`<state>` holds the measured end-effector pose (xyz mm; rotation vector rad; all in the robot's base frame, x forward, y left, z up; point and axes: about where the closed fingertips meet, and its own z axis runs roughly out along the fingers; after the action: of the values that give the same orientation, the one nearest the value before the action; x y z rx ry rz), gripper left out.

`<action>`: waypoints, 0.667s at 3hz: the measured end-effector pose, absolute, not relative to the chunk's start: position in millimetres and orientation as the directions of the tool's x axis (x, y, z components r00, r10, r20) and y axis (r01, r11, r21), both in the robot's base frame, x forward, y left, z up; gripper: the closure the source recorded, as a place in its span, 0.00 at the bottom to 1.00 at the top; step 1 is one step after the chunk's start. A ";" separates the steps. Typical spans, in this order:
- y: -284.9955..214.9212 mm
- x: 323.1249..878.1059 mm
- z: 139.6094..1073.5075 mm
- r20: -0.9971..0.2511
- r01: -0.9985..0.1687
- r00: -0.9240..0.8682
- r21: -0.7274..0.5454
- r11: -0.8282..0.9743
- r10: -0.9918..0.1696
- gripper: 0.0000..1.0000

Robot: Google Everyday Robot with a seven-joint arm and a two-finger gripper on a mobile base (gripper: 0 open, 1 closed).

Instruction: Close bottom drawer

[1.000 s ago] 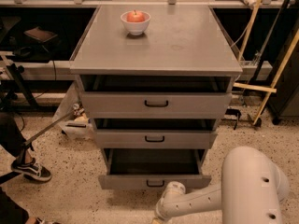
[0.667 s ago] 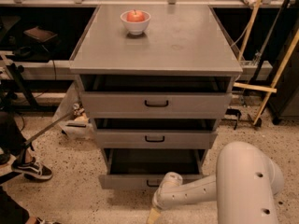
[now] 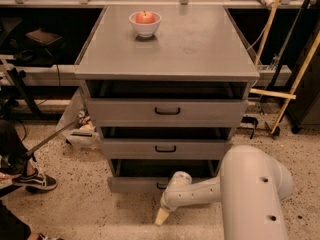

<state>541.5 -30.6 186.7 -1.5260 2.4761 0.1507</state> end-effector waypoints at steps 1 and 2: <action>-20.0 572.3 185.4 -0.243 -0.873 -0.467 -0.026 0.486 -0.851 0.00; -1.5 612.2 185.5 -0.268 -0.854 -0.495 -0.026 0.520 -0.827 0.00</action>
Offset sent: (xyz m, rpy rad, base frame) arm 0.1603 0.0618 0.0033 0.0694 -0.0425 -0.1444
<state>612.2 -1.5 185.5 -1.4195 2.5147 0.1602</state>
